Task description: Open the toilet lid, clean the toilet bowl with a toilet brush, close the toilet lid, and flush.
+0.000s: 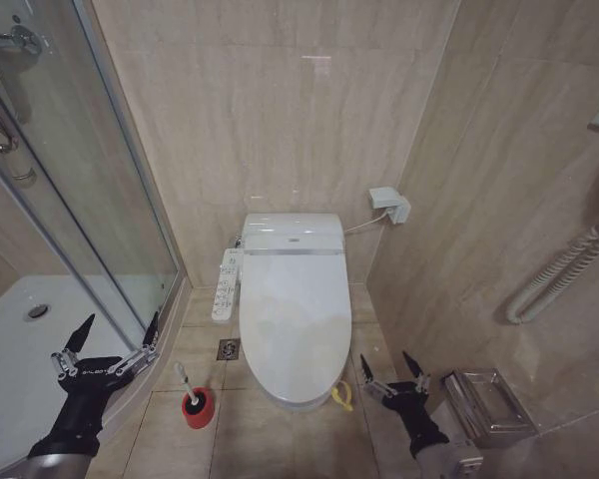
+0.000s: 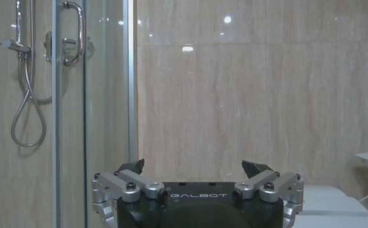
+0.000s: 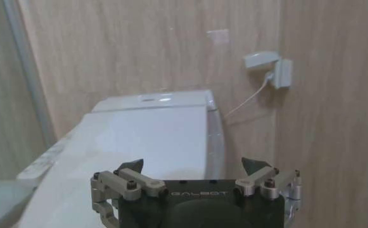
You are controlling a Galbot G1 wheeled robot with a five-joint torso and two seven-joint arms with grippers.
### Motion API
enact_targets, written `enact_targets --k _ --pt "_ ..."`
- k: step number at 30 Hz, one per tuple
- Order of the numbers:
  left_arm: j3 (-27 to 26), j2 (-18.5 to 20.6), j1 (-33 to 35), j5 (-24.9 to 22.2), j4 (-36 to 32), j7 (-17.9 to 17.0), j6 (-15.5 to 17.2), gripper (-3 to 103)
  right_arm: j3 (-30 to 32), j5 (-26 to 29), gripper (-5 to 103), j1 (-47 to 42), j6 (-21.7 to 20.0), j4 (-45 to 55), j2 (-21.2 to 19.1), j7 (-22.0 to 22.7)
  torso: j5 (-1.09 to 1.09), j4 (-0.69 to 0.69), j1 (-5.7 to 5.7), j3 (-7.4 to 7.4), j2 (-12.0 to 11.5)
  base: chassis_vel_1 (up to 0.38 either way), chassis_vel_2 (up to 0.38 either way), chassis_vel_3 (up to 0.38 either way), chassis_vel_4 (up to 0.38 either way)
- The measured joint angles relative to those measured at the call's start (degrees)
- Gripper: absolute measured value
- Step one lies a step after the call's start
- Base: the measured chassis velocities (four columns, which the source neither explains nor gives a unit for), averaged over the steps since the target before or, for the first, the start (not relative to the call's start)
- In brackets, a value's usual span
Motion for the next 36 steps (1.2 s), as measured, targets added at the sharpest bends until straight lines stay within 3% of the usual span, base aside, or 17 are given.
enact_targets --k 16,36 --pt "0.0 0.0 0.0 0.0 0.0 0.0 0.0 100 0.3 -3.6 100 2.2 4.4 -9.2 0.3 -0.9 0.0 -0.02 0.02 0.01 0.0 0.0 0.0 0.0 0.0" --pt "0.0 0.0 0.0 0.0 0.0 0.0 0.0 100 1.4 -4.0 100 11.2 7.4 -23.3 -4.6 -3.9 0.01 -0.01 0.02 0.01 0.0 0.0 0.0 0.0 0.0"
